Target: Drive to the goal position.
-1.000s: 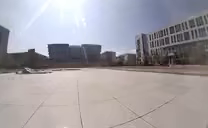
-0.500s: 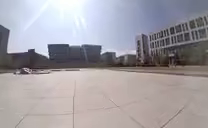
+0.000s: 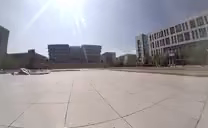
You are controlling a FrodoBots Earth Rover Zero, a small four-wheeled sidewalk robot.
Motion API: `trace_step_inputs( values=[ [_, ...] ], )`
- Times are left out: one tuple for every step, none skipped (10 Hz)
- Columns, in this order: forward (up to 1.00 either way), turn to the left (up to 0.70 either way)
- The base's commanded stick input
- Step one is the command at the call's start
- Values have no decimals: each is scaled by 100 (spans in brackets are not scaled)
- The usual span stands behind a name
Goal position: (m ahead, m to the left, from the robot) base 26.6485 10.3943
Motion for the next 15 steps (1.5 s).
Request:
trace_step_inputs(
  values=[
    [70,2],
    [70,2],
    [70,2],
    [70,2],
    [70,2],
    [70,2],
    [70,2],
    [70,2],
    [70,2],
    [70,2],
    [70,2],
    [70,2],
    [70,2],
    [70,2],
    [70,2]
  ],
)
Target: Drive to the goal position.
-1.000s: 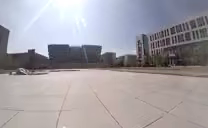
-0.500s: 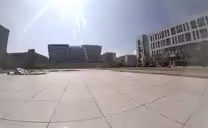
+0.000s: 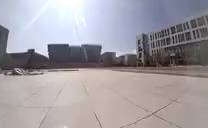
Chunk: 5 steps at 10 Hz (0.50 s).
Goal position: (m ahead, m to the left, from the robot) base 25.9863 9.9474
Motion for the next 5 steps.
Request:
trace_step_inputs(
  values=[
    [70,2],
    [70,2],
    [70,2],
    [70,2],
    [70,2]
  ],
)
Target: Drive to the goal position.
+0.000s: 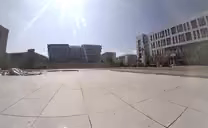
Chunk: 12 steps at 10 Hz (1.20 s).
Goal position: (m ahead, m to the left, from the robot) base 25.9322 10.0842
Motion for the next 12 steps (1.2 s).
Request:
trace_step_inputs(
  values=[
    [70,2],
    [70,2],
    [70,2],
    [70,2],
    [70,2],
    [70,2],
    [70,2],
    [70,2],
    [70,2],
    [70,2],
    [70,2],
    [70,2]
  ],
)
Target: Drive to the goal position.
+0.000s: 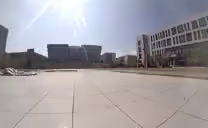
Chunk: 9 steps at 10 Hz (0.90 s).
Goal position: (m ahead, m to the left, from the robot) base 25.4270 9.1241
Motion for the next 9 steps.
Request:
trace_step_inputs(
  values=[
    [70,2],
    [70,2],
    [70,2],
    [70,2],
    [70,2],
    [70,2],
    [70,2],
    [70,2],
    [70,2]
  ],
)
